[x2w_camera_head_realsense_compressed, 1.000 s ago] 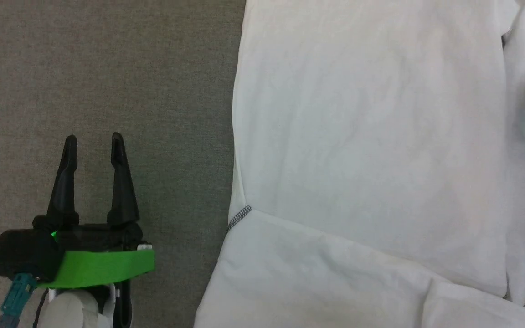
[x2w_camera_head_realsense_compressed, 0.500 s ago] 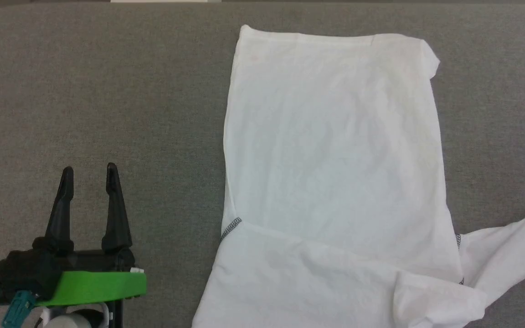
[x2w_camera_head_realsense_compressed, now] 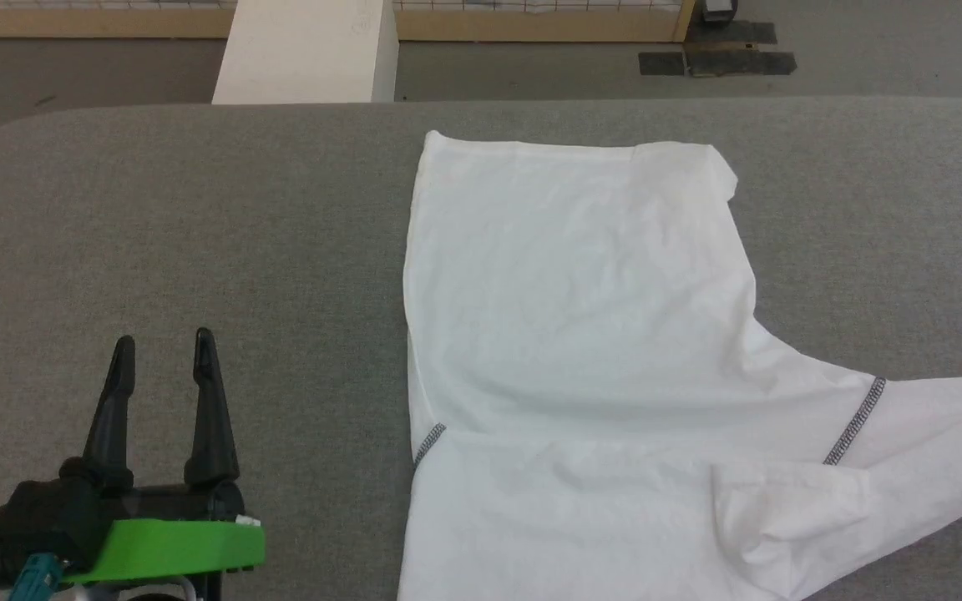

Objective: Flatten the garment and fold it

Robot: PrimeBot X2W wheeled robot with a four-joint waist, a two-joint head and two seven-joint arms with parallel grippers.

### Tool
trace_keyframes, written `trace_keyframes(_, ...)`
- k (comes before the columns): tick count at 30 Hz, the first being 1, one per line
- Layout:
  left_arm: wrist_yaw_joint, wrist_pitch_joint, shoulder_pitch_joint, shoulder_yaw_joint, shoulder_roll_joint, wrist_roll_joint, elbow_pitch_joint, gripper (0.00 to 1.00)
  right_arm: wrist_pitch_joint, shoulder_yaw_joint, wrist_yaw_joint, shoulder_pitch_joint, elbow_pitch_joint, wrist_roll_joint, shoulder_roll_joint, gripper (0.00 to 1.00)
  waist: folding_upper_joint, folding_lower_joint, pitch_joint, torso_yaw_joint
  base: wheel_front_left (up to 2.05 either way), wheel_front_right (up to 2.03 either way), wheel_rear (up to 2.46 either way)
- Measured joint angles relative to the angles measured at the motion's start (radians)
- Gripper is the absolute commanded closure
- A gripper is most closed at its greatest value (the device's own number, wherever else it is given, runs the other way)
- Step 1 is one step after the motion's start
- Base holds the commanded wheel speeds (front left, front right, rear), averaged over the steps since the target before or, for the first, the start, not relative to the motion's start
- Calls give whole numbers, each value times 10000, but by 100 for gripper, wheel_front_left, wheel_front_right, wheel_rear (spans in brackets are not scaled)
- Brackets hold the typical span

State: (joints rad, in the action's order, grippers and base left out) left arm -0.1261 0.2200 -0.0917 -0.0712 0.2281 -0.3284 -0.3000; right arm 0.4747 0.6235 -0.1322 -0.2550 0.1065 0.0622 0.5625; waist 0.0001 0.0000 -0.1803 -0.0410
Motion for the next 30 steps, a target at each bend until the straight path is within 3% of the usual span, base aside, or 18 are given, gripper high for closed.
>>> trace_keyframes(5,-82,-2,-136,0,0,-61,-35,0,2,-619,2,68,-305,380,-75,100,0,0,204,97,0,0,0)
trace_keyframes(9,-86,-46,-158,-35,-2,-71,-46,0,105,-1827,2,119,-1037,1087,-347,100,0,0,297,165,0,0,0)
trace_keyframes(14,-115,-86,-166,-75,-4,-71,-77,0,569,-3858,2,516,-2623,1939,-761,100,0,0,367,201,0,0,0)
trace_keyframes(23,-115,-88,-167,-157,-12,-144,-79,0,1492,-7712,2,730,-5225,2466,-1513,100,-1,0,461,45,0,0,0)
trace_keyframes(30,-119,-88,-166,-291,-25,-165,-44,0,1567,-10481,0,32,-5093,2826,-2194,100,-1,0,542,-189,0,0,0)
